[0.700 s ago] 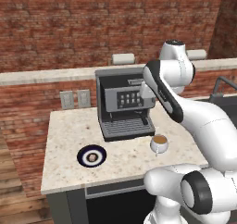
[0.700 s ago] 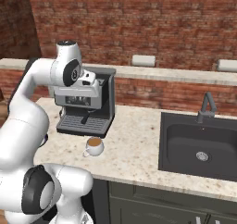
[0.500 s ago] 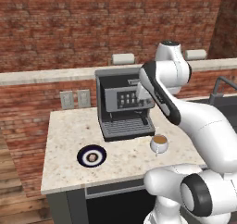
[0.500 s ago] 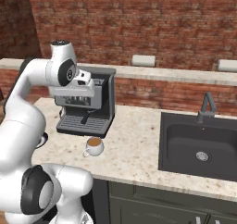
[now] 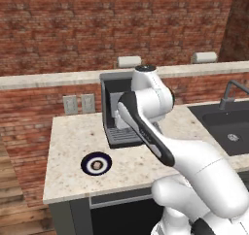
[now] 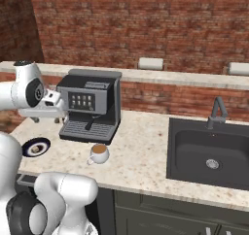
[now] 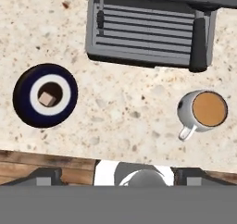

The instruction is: Take a sugar cube from the saucer and place it inside the coffee. Then, grab milk from the fridge and place it next to the coffee on the counter to sweeten the coffee.

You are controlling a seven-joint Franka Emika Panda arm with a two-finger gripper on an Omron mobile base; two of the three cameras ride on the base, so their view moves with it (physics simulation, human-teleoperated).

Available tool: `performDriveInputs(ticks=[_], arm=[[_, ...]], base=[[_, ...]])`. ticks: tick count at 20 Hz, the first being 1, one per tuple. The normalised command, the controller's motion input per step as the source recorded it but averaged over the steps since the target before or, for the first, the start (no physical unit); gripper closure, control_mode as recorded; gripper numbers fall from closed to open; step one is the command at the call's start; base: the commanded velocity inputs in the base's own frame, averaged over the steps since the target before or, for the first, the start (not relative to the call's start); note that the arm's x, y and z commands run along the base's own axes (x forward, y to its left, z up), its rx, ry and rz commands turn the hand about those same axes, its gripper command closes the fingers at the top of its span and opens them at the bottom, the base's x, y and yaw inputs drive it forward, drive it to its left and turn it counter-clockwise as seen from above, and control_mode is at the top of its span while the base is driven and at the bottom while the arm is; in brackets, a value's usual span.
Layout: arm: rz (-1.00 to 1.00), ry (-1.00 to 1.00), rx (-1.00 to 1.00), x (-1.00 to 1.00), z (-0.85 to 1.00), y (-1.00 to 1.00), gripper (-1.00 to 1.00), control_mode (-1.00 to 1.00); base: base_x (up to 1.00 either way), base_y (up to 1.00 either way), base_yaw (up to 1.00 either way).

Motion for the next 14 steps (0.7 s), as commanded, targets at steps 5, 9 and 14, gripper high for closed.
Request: performDriveInputs(ticks=[5,9,14], arm=[[0.0,0.0,0.0,-0.31,-0.4,0.97,-1.0,-1.0],[-0.01,0.0,0.0,0.0,-0.24,0.89,-1.0,-1.0],[-0.04,0.02,0.0,0.05,-0.26,0.71,-1.0,-1.0]], base=[[0.0,0.0,0.0],[0.0,0.0,0.0],[0.0,0.0,0.0]])
